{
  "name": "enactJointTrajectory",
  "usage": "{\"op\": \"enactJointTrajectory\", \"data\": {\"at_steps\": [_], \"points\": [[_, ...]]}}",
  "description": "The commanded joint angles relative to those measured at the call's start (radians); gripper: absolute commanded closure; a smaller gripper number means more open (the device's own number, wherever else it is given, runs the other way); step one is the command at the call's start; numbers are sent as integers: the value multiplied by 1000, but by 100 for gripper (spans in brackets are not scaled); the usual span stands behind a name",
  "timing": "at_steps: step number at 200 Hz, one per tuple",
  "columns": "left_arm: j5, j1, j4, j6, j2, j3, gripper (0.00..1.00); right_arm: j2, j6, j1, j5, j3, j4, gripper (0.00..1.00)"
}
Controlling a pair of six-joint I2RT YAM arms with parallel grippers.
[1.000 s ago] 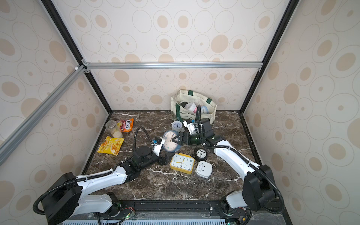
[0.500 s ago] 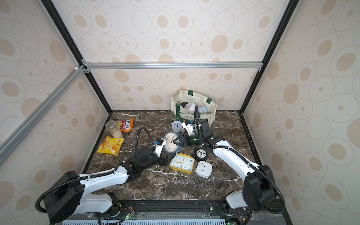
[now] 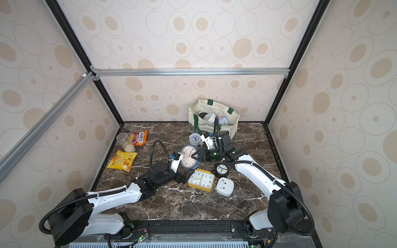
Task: Put the alarm clock into the canvas bag
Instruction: Pick up the alarm from the center of the board.
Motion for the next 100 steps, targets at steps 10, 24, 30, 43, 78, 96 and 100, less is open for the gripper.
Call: {"op": "enactJointTrajectory", "data": {"at_steps": [10,24,30,43,78,96,100], "points": [[28,-9,-33,-8,1,85,2,-23,17,-1,32,38,33,86],[32,-9,1,-23,-42,67,2,-50,19,-21,92,47,32,88],[29,-10,26,-33,-70,50,2,-64,26,-32,126,47,36,89],[18,-6,50,-57,-136,30,2,-84,32,-61,167,59,42,90],[-41,6,-8,-89,-277,26,2,-75,25,-119,272,177,25,91],[-89,7,-28,-91,-345,-4,2,-41,-7,-131,416,282,-9,92],[-97,7,-30,-94,-359,-12,2,-30,-20,-131,454,306,-15,92]]}}
